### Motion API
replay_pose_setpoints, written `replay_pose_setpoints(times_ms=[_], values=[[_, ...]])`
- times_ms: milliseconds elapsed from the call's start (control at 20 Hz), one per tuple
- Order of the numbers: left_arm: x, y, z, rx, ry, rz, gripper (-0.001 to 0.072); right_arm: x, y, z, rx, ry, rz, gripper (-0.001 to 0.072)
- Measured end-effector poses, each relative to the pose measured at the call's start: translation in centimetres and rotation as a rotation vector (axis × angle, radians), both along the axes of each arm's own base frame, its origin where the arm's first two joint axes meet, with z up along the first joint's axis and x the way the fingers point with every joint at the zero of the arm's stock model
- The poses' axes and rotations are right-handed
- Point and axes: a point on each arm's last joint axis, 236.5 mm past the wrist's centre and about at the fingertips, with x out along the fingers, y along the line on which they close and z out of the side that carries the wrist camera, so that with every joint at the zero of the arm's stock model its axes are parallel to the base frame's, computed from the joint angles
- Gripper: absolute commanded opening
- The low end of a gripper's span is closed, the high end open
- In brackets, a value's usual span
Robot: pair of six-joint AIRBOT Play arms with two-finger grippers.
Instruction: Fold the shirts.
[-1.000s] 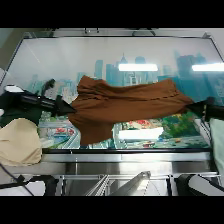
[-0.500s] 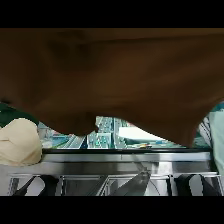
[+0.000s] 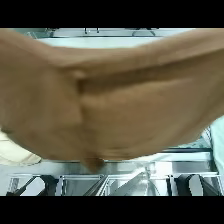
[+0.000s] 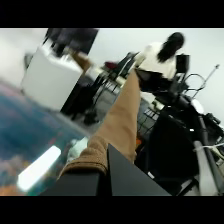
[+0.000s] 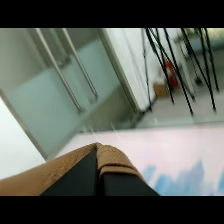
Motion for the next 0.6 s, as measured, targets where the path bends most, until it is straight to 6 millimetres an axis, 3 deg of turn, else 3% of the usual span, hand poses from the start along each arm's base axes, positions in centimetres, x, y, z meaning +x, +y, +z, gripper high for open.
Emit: replay_pose_setpoints(times_ms=[100, 250, 350, 450, 600], values=[[5.5, 0.0, -5.5, 0.050, 0.167, 0.025, 0.0025, 3.8, -1.2, -5.6, 0.046, 0.142, -0.001, 0.0020], [13.3, -0.6, -15.4, 0.113, 0.396, 0.066, 0.0025, 10.3, -2.0, -15.9, 0.095, 0.353, 0.004, 0.0019], [17.3, -1.0, -22.3, 0.148, 0.525, 0.078, 0.0008, 14.2, -1.7, -23.6, 0.133, 0.491, 0.016, 0.0019], [20.0, -1.4, -28.4, 0.177, 0.626, 0.055, 0.0007, 17.1, -1.2, -29.8, 0.207, 0.581, 0.031, 0.0019], [22.5, -1.6, -34.6, 0.196, 0.723, 0.017, 0.0007, 19.9, -1.1, -36.8, 0.305, 0.670, 0.040, 0.0019]])
